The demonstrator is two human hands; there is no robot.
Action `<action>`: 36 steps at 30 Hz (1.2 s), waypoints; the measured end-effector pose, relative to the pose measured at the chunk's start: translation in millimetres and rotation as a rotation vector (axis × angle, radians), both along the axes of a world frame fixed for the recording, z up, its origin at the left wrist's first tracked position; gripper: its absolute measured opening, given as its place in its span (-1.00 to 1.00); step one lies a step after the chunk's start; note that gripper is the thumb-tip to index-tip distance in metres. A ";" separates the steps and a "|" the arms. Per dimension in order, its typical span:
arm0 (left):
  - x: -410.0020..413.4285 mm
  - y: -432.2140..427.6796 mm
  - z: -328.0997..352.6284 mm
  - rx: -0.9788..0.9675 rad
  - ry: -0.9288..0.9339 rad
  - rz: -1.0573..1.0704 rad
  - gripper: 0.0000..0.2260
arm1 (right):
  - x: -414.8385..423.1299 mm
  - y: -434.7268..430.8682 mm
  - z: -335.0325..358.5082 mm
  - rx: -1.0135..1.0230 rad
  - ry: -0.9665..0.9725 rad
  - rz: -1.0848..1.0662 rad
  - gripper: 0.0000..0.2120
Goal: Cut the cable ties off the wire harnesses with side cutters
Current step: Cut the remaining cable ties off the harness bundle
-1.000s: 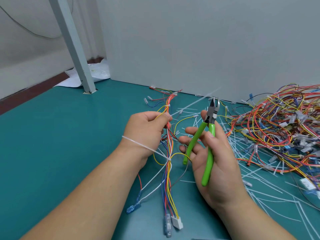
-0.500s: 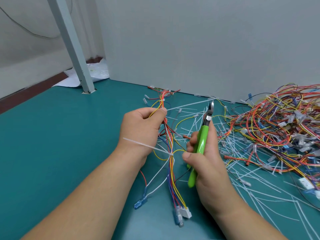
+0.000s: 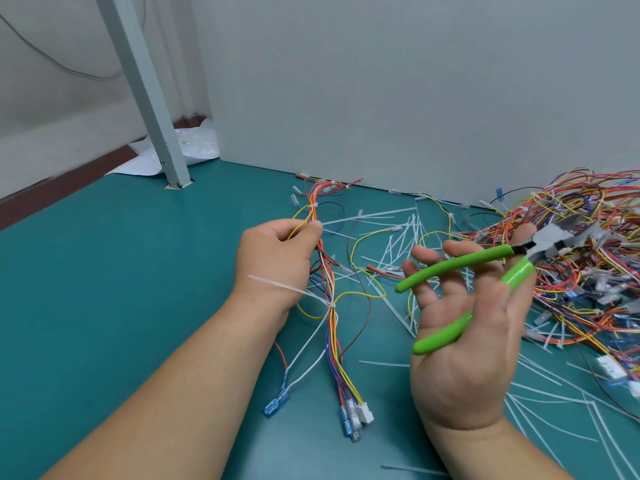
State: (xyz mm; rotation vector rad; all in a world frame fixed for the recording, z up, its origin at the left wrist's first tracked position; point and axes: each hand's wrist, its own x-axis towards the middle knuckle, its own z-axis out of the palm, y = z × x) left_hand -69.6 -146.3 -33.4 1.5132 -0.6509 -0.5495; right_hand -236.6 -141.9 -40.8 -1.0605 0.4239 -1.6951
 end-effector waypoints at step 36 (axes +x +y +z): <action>-14.5 2.5 10.9 -0.171 0.111 -0.042 -0.84 | 7.1 -12.6 -20.4 0.172 0.675 0.392 -0.63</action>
